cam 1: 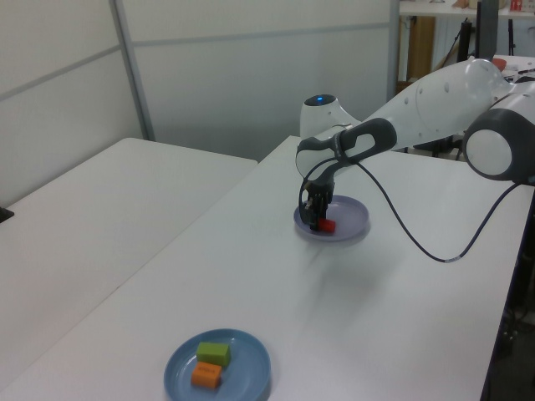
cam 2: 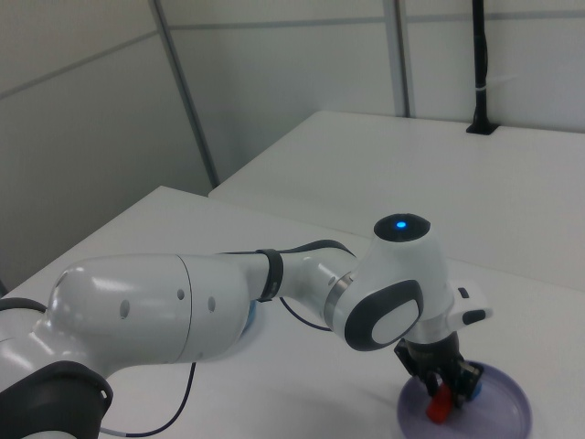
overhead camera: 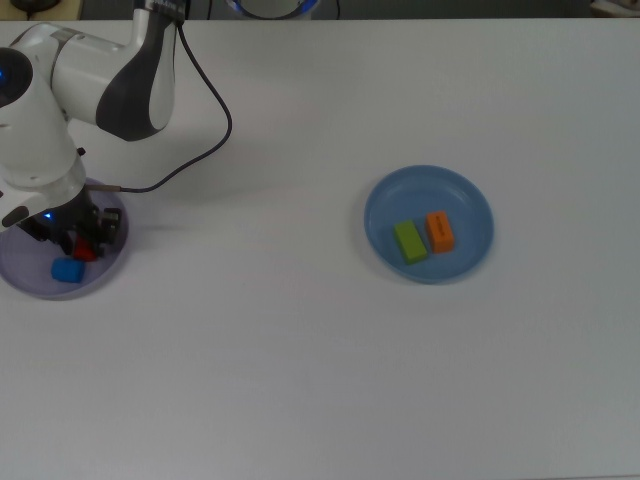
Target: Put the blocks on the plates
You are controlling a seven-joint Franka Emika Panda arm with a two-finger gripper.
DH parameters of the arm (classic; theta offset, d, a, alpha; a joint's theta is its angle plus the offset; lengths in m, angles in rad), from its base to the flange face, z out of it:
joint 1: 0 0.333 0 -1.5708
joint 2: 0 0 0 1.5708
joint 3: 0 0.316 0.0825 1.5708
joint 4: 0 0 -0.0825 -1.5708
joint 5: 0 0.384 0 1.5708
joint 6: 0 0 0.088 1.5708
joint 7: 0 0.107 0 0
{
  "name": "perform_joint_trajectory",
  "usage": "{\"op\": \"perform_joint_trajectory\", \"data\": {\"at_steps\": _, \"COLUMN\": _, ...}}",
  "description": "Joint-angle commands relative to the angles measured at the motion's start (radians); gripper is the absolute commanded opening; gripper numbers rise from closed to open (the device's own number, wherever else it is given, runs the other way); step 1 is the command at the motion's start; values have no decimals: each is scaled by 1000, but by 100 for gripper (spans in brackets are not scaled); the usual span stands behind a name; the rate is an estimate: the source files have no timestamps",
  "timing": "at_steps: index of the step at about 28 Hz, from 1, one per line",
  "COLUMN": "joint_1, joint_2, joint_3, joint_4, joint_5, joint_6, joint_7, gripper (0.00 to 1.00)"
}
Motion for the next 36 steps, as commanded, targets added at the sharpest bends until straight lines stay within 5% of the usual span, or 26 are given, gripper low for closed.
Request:
{"op": "perform_joint_trajectory", "data": {"at_steps": 1, "joint_1": -3, "joint_2": 4, "joint_3": 1, "joint_4": 6, "joint_5": -8, "joint_6": 6, "joint_7": -22, "gripper": 100}}
{"op": "perform_joint_trajectory", "data": {"at_steps": 17, "joint_1": 91, "joint_2": -126, "joint_3": 12, "joint_4": 16, "joint_5": 7, "joint_6": -70, "joint_7": 120, "gripper": 100}}
{"op": "perform_joint_trajectory", "data": {"at_steps": 28, "joint_1": 266, "joint_2": -172, "joint_3": 11, "joint_4": 154, "joint_5": -8, "joint_6": -359, "joint_7": 312, "gripper": 100}}
{"op": "perform_joint_trajectory", "data": {"at_steps": 36, "joint_1": 312, "joint_2": -304, "joint_3": 11, "joint_4": 160, "joint_5": 4, "joint_6": -534, "joint_7": 332, "gripper": 100}}
